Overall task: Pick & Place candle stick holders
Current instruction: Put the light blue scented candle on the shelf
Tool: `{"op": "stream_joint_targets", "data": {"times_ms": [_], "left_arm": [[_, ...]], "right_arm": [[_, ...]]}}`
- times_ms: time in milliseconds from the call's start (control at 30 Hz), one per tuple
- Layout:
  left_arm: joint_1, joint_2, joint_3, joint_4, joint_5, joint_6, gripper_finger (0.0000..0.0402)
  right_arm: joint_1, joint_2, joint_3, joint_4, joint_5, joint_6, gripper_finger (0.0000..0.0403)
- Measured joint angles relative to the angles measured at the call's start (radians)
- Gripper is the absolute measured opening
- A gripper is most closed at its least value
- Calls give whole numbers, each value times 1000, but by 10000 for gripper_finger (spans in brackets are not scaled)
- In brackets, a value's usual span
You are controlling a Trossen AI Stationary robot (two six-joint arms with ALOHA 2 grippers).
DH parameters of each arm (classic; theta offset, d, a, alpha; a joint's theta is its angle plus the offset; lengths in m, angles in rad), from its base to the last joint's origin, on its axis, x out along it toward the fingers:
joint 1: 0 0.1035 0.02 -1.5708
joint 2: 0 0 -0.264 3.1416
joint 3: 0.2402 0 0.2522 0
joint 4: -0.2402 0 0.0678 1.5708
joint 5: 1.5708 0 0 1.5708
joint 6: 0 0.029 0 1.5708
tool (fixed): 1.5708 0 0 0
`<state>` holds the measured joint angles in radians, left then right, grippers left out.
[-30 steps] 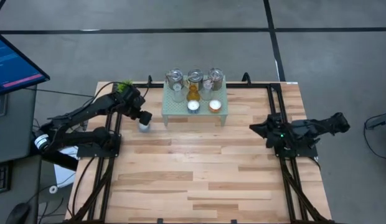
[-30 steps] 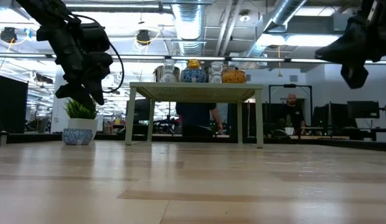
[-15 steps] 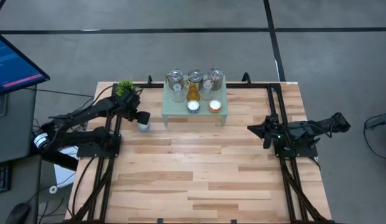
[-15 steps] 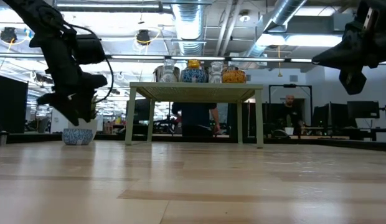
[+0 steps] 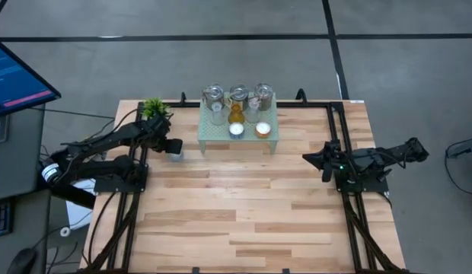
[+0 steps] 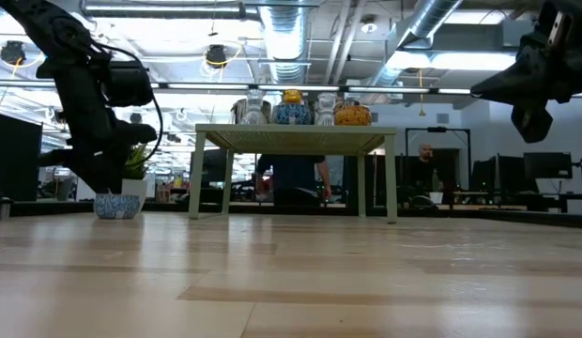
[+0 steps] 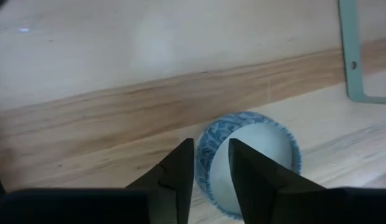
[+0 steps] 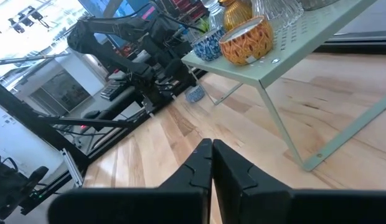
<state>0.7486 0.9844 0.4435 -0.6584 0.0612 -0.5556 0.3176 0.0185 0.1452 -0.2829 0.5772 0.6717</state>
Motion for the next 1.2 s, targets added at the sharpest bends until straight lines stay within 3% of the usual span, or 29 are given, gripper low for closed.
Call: {"op": "stream_joint_targets", "data": {"times_ms": [167,433,767,1200], "left_arm": [[0,0,0,5,11,-3,80],[0,0,-19,14,13,-3,7],[-3,0,-21,24,54,-10,4],[-62,-85,26,-46,52,-264,1]], "right_arm": [[0,0,0,0,-1,0,1],[0,0,0,0,-1,0,1],[1,0,0,0,-1,0,0],[1,0,0,0,0,0,1]]}}
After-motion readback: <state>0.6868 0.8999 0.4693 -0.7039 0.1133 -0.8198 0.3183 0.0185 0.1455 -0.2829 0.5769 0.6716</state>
